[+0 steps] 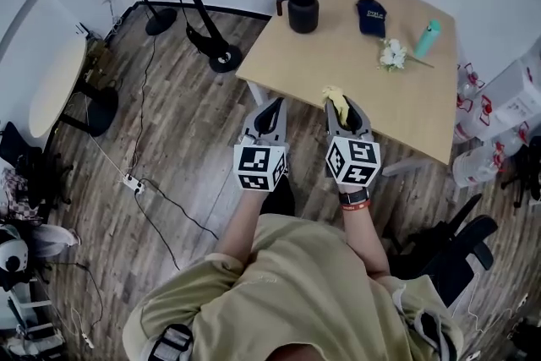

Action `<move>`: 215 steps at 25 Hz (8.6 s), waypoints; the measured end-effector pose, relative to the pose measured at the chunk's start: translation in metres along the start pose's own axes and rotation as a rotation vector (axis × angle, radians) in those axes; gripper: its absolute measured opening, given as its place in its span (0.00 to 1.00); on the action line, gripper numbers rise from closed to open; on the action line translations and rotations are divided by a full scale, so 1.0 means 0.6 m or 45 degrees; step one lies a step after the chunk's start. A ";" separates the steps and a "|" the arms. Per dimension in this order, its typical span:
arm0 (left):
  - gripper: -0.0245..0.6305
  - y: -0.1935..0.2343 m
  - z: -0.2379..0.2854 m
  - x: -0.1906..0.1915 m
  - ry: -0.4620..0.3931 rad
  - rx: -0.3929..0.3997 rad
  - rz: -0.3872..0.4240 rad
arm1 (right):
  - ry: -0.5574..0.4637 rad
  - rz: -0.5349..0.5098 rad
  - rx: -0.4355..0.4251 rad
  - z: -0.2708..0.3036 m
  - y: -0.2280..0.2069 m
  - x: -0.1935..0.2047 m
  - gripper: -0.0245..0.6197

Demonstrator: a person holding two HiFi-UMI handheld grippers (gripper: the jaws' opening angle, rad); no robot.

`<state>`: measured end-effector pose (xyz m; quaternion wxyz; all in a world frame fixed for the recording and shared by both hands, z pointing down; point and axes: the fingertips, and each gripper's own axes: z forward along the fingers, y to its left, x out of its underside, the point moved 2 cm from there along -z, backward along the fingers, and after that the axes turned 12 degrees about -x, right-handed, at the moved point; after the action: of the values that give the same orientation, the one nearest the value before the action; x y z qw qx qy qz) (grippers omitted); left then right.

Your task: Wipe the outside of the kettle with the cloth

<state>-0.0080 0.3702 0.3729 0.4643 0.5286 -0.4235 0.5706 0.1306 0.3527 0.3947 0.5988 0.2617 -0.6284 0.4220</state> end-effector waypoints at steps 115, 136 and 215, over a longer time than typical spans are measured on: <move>0.07 0.285 0.795 0.123 0.275 0.109 -0.043 | 0.481 0.098 0.246 0.882 -0.404 0.134 0.24; 0.07 0.231 0.832 0.140 0.316 0.148 -0.027 | 0.406 0.113 0.368 0.853 -0.517 0.109 0.24; 0.07 0.369 0.800 0.151 0.333 -0.020 -0.058 | 0.503 0.379 0.319 0.970 -0.375 0.203 0.24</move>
<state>-0.1245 -0.1367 0.5044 0.5324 0.4556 -0.3518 0.6206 -0.0089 -0.2311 0.6047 0.6041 0.1510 -0.4738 0.6227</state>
